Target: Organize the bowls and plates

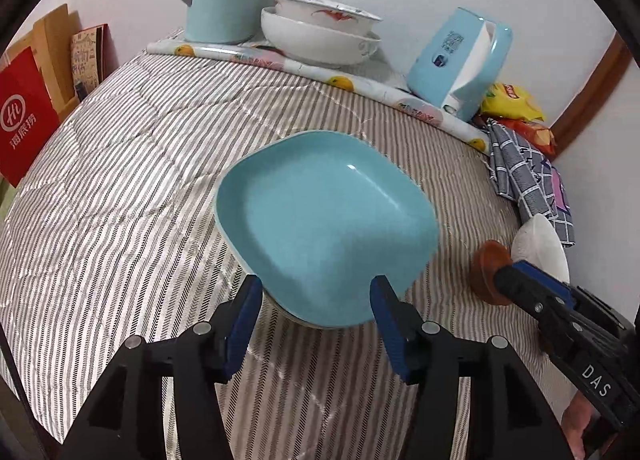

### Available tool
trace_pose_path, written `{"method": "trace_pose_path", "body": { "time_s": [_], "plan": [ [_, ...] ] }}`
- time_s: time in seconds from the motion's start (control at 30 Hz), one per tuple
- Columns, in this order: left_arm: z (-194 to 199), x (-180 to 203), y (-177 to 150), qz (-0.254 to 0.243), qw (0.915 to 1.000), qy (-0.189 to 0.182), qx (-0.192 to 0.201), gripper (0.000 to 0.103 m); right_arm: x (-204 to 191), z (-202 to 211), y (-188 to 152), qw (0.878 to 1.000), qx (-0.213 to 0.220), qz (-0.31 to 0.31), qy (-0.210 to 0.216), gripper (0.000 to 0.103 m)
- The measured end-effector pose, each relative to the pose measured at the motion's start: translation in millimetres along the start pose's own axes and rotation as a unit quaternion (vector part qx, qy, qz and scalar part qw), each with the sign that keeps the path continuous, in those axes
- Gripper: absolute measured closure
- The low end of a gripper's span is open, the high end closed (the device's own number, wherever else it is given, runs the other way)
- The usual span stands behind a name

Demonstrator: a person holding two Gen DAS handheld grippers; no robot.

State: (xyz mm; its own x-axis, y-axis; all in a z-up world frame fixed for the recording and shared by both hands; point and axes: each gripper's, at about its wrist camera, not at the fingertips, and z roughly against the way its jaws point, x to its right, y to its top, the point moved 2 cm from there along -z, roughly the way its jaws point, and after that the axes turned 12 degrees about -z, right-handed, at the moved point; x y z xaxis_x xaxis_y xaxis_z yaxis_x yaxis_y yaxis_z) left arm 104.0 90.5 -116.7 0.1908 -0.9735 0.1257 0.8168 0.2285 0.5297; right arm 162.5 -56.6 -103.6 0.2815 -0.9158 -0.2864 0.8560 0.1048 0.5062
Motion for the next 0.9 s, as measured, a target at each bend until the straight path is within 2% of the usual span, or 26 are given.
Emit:
{"method": "trace_pose_path", "body": {
  "time_s": [0.27, 0.4, 0.5, 0.6, 0.9],
  "plan": [
    [14.1, 25.4, 2.3, -0.021, 0.9996, 0.002, 0.017, 0.049, 43.8, 34.5, -9.1, 0.998, 0.03, -0.041, -0.026, 0.073],
    [20.9, 44.1, 2.7, -0.04, 0.9988, 0.006, 0.027, 0.049, 67.7, 55.2, -13.6, 0.996, 0.055, -0.059, -0.044, 0.064],
    [25.3, 59.9, 3.9, -0.058, 0.9977, 0.013, 0.033, 0.049, 85.5, 71.0, -18.1, 0.994, 0.068, -0.074, -0.048, 0.062],
    [29.7, 76.4, 5.2, -0.079, 0.9954, 0.032, 0.044, 0.049, 103.4, 86.7, -24.2, 0.99, 0.088, -0.088, -0.061, 0.054],
    [27.3, 117.2, 12.9, -0.136, 0.984, 0.089, 0.073, 0.049, 152.5, 120.0, -44.9, 0.978, 0.133, -0.119, -0.104, 0.043]
  ]
}}
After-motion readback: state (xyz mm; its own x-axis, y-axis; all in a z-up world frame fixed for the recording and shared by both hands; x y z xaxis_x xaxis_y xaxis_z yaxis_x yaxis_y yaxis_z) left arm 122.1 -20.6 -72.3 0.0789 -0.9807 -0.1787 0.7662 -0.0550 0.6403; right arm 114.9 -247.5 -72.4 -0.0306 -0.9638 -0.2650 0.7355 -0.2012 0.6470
